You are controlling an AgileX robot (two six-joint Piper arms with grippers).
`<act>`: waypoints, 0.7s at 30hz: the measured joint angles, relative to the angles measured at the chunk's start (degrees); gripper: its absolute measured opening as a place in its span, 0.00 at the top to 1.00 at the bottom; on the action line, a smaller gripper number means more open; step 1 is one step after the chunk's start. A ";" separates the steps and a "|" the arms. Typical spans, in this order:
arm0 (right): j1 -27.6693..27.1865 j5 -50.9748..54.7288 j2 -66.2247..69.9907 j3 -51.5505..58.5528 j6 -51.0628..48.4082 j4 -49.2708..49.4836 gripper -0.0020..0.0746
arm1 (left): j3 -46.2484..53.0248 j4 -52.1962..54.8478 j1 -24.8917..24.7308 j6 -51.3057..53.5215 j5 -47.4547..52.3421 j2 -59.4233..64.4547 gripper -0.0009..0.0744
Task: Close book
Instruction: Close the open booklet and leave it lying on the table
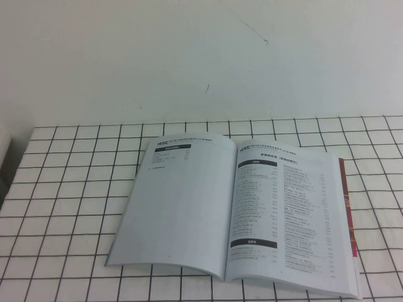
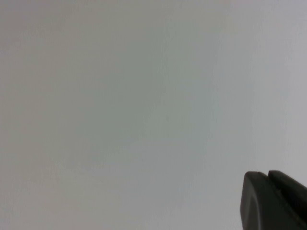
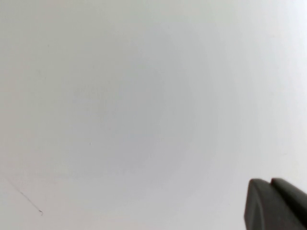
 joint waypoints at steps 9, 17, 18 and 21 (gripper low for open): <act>0.00 28.81 12.77 -23.64 0.67 -1.72 0.98 | -21.37 2.78 0.00 -0.11 36.71 8.04 0.99; 0.00 40.32 36.81 -31.36 -19.93 10.20 0.98 | -33.11 -2.77 0.00 2.10 56.05 30.21 0.99; 0.00 40.56 39.90 -31.84 -24.89 14.26 0.98 | -33.40 -4.09 0.00 2.63 56.58 32.29 0.99; 0.00 41.52 49.29 -33.58 -38.71 27.38 0.98 | -33.50 -9.08 0.00 4.55 57.62 39.65 0.99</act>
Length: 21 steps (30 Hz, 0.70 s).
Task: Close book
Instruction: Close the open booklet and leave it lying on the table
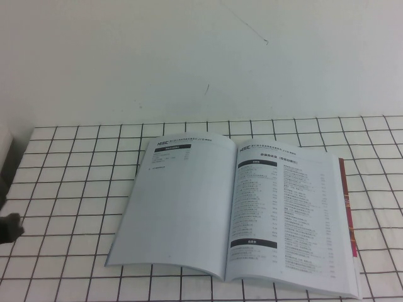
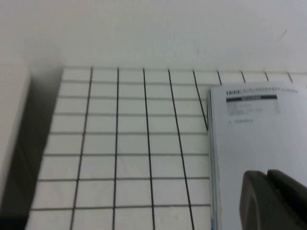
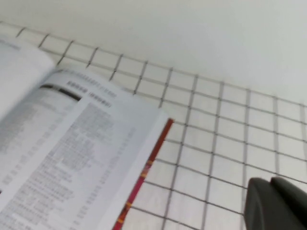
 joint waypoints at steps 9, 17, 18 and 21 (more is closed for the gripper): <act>1.47 6.11 25.27 -5.89 -28.20 26.21 0.98 | -0.70 -27.55 0.00 19.88 -1.43 22.45 0.99; 13.39 1.05 40.12 -6.27 -32.81 30.99 0.98 | -7.23 -49.70 -2.33 42.59 -2.25 41.95 0.99; 14.61 -0.13 41.44 -6.38 -32.95 31.09 0.98 | -8.28 -50.55 -2.46 43.45 -2.15 43.60 0.99; 17.89 -3.12 45.68 -6.36 -33.03 31.98 0.98 | -10.83 -52.55 -2.70 45.03 -2.15 48.77 0.99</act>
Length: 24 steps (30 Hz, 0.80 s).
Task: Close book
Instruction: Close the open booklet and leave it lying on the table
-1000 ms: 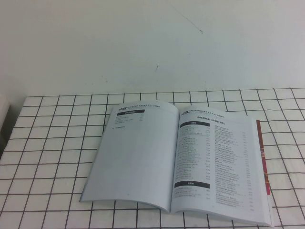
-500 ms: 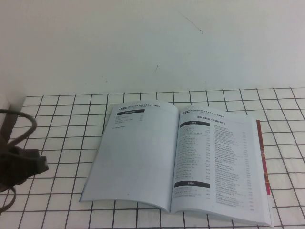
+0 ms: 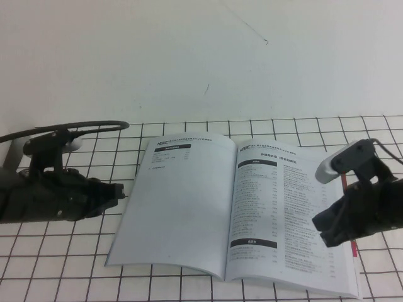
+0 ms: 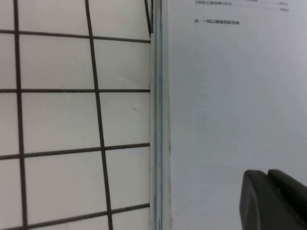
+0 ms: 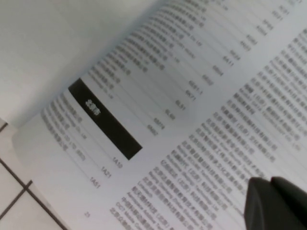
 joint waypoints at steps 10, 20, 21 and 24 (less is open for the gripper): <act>1.38 -1.03 10.01 -0.77 -0.14 1.01 0.98 | -3.15 -1.81 0.00 1.49 -4.95 9.10 0.99; 1.38 -0.64 10.27 -0.95 -0.14 1.61 0.98 | -3.15 -4.53 0.00 2.71 -4.69 13.65 0.99; 1.38 -0.64 10.27 -0.95 -0.14 1.61 0.98 | -3.15 -4.67 0.00 2.71 -4.41 13.96 0.99; 1.38 -0.54 10.27 -0.95 -0.14 1.61 0.98 | -3.28 -5.99 0.00 2.80 -3.02 15.62 0.99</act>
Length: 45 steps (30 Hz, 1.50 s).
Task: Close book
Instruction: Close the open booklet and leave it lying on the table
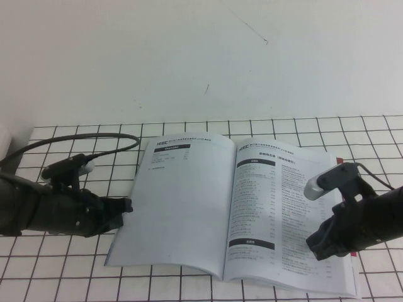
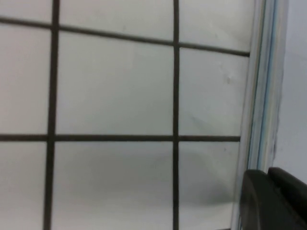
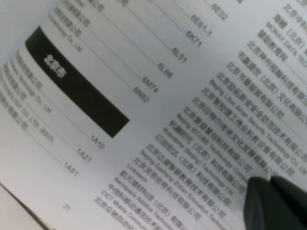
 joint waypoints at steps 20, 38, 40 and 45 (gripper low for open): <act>-0.12 0.53 0.69 0.00 -0.14 5.93 0.98 | -2.87 -25.08 -7.55 22.58 28.19 0.32 0.99; -0.12 1.44 0.93 -0.14 -0.27 6.19 0.98 | -3.00 -9.79 -6.91 18.93 -16.47 2.50 0.99; -0.12 1.44 0.93 -0.14 -0.40 6.19 0.98 | -3.23 -9.79 -6.91 19.30 -17.24 3.83 0.99; -0.12 1.33 0.93 -0.14 -0.61 6.19 0.98 | -3.74 -11.73 -6.91 19.41 -14.67 4.40 0.99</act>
